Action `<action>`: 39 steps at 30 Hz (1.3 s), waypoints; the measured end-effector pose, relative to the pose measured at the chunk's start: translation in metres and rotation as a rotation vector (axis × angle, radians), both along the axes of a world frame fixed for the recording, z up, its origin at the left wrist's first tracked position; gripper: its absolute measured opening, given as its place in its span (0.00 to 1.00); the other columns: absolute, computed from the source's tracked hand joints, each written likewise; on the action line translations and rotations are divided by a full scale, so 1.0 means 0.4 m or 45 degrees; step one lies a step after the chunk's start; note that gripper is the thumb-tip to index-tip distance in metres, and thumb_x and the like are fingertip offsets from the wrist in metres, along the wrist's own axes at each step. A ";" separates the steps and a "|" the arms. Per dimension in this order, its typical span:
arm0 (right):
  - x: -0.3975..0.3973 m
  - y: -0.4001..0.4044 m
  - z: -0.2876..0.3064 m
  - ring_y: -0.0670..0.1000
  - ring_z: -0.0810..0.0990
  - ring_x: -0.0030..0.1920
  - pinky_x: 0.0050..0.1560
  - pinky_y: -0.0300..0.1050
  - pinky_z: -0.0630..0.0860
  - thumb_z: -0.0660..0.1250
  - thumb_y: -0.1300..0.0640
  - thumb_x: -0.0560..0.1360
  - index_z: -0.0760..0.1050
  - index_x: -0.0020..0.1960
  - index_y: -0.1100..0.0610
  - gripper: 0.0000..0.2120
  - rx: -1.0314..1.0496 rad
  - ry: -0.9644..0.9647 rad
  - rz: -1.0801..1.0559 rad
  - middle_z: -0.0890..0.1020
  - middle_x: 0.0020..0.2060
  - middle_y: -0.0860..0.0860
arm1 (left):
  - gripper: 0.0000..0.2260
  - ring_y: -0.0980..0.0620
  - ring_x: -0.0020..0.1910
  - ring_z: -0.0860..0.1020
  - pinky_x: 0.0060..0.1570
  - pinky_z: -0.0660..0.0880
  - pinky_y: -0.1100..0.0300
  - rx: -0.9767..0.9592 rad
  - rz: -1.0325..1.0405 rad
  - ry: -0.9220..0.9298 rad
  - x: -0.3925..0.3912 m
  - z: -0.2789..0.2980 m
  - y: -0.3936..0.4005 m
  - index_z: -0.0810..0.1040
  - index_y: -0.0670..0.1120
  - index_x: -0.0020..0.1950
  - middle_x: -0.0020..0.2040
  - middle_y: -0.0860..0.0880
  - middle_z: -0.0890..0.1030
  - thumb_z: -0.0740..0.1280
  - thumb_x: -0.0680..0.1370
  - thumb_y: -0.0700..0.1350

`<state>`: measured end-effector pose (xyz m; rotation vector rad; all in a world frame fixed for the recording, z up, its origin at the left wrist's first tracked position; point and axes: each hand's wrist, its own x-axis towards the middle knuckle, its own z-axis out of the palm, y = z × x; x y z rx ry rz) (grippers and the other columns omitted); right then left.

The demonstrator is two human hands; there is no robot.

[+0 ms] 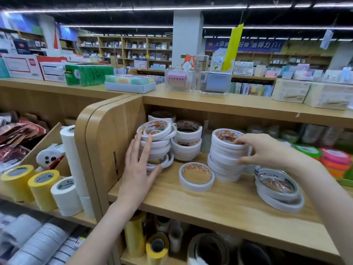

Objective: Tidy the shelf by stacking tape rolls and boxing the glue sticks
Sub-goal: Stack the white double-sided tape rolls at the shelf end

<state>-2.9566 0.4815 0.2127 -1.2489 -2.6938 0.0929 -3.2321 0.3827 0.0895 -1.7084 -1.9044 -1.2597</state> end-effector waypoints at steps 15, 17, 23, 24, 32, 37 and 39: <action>-0.007 0.005 0.009 0.49 0.73 0.54 0.54 0.46 0.72 0.73 0.50 0.68 0.72 0.60 0.52 0.22 0.117 0.038 -0.098 0.75 0.53 0.47 | 0.38 0.50 0.74 0.49 0.68 0.53 0.52 0.003 -0.007 -0.002 0.000 -0.003 -0.004 0.48 0.56 0.76 0.77 0.51 0.47 0.69 0.74 0.46; -0.021 -0.014 0.034 0.46 0.74 0.51 0.52 0.45 0.73 0.71 0.49 0.70 0.73 0.59 0.52 0.20 0.247 0.173 -0.029 0.76 0.52 0.47 | 0.39 0.50 0.74 0.48 0.68 0.53 0.53 0.003 -0.015 -0.004 0.000 -0.002 -0.003 0.46 0.58 0.75 0.77 0.52 0.47 0.69 0.74 0.47; -0.211 -0.015 0.031 0.47 0.74 0.50 0.50 0.39 0.70 0.65 0.59 0.75 0.71 0.63 0.55 0.17 0.195 0.143 0.288 0.76 0.57 0.50 | 0.39 0.48 0.75 0.48 0.68 0.52 0.53 -0.007 0.027 -0.043 0.000 -0.002 -0.007 0.47 0.55 0.76 0.77 0.52 0.46 0.69 0.74 0.50; -0.242 -0.001 0.015 0.49 0.73 0.54 0.54 0.42 0.71 0.64 0.60 0.76 0.69 0.65 0.55 0.18 0.229 0.069 0.266 0.74 0.60 0.51 | 0.39 0.47 0.75 0.49 0.68 0.53 0.53 -0.013 0.042 -0.065 0.001 -0.002 -0.007 0.46 0.55 0.76 0.77 0.50 0.47 0.69 0.73 0.50; -0.315 0.060 -0.036 0.57 0.76 0.49 0.43 0.48 0.73 0.61 0.63 0.74 0.72 0.53 0.58 0.08 0.326 -0.072 0.063 0.77 0.50 0.56 | 0.39 0.51 0.75 0.46 0.69 0.50 0.56 -0.044 0.012 -0.176 0.004 0.006 -0.016 0.43 0.59 0.75 0.77 0.49 0.44 0.67 0.74 0.54; -0.278 0.063 0.020 0.52 0.76 0.48 0.49 0.49 0.75 0.67 0.61 0.73 0.75 0.53 0.56 0.09 0.168 0.139 0.078 0.77 0.48 0.51 | 0.39 0.50 0.75 0.46 0.70 0.51 0.54 -0.062 0.011 -0.206 0.006 0.010 -0.014 0.41 0.59 0.74 0.77 0.50 0.43 0.66 0.74 0.53; -0.254 0.055 0.047 0.49 0.77 0.44 0.44 0.42 0.75 0.69 0.60 0.72 0.76 0.52 0.54 0.09 0.002 0.232 0.112 0.77 0.44 0.48 | 0.39 0.50 0.75 0.48 0.70 0.53 0.53 -0.063 0.016 -0.213 0.006 0.010 -0.013 0.41 0.59 0.74 0.77 0.49 0.43 0.66 0.75 0.52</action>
